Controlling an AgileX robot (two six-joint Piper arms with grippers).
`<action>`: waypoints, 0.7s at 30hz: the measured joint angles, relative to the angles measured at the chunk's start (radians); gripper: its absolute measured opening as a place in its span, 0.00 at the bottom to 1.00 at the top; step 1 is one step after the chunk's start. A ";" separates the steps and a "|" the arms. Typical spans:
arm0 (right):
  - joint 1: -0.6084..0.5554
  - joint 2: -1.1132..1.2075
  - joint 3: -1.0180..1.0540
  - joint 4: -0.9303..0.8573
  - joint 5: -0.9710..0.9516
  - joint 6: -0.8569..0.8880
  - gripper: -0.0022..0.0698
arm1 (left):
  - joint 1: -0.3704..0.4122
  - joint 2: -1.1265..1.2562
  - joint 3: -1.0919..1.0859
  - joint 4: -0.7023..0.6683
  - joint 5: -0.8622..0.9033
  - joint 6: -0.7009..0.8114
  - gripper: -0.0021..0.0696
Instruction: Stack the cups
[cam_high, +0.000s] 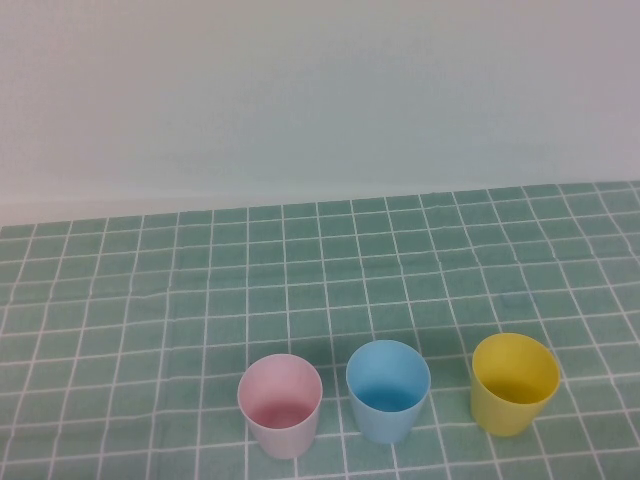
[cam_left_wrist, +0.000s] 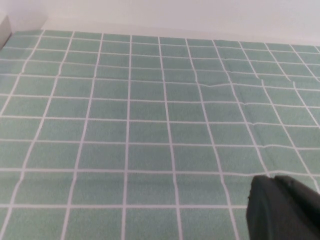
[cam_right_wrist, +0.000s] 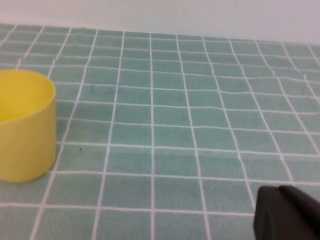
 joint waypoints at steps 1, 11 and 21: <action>0.000 0.000 0.000 -0.002 0.000 -0.029 0.03 | 0.000 0.000 0.000 0.000 0.000 0.000 0.03; 0.000 0.000 0.000 -0.002 0.000 -0.100 0.03 | 0.000 0.000 0.000 0.000 0.000 0.000 0.03; 0.000 0.000 0.000 -0.002 0.000 -0.100 0.03 | 0.000 0.000 0.000 0.000 0.000 0.000 0.03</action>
